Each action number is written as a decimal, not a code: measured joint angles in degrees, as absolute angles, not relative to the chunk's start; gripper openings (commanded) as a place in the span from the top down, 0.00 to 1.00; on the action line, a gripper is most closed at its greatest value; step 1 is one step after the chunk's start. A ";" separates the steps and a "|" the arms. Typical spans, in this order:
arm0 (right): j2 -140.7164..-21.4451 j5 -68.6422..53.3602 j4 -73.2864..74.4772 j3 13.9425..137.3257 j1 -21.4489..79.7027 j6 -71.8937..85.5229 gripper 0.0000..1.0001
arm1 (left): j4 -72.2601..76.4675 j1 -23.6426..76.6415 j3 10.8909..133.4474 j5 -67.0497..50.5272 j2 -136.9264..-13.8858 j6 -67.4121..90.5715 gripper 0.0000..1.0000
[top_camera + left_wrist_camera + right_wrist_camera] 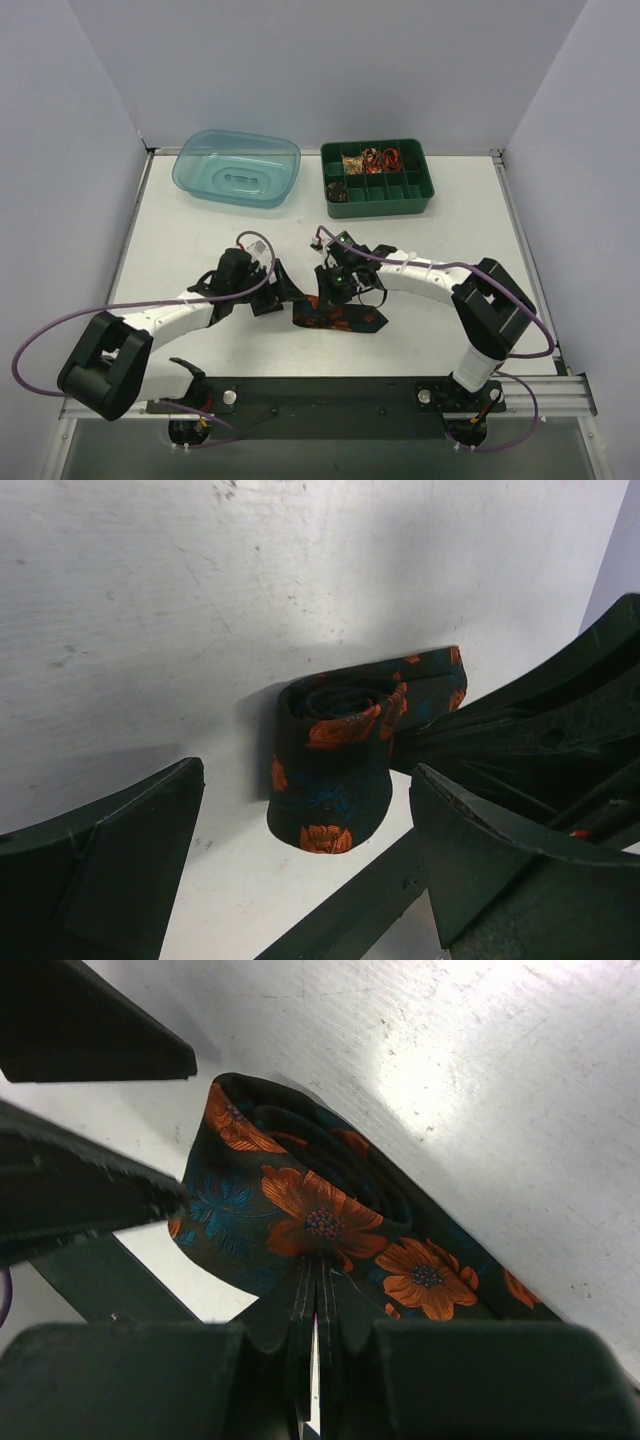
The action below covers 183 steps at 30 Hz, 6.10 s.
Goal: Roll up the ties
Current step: Roll the tie at the center of the board.
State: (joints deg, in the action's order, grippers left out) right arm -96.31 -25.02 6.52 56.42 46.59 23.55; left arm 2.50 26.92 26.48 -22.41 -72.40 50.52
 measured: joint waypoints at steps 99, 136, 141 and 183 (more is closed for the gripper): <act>-88.97 -22.31 5.13 50.50 20.67 25.41 0.10 | -52.95 55.96 81.78 41.17 -115.35 29.95 1.00; -88.97 -22.26 5.10 50.02 20.67 25.43 0.09 | -51.46 60.82 81.03 32.42 -108.71 34.39 0.39; -88.97 -22.28 5.10 50.02 20.67 25.43 0.10 | -51.51 62.48 81.03 32.42 -107.50 35.62 0.39; -88.97 -22.31 5.39 48.80 20.67 25.45 0.10 | -44.21 67.90 80.42 26.81 -106.43 40.84 0.35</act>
State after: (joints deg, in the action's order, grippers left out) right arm -88.97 -22.31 5.39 48.80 20.67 25.45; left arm -44.21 67.90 80.42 26.81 -106.43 40.84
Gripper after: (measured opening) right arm 0.903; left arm 0.649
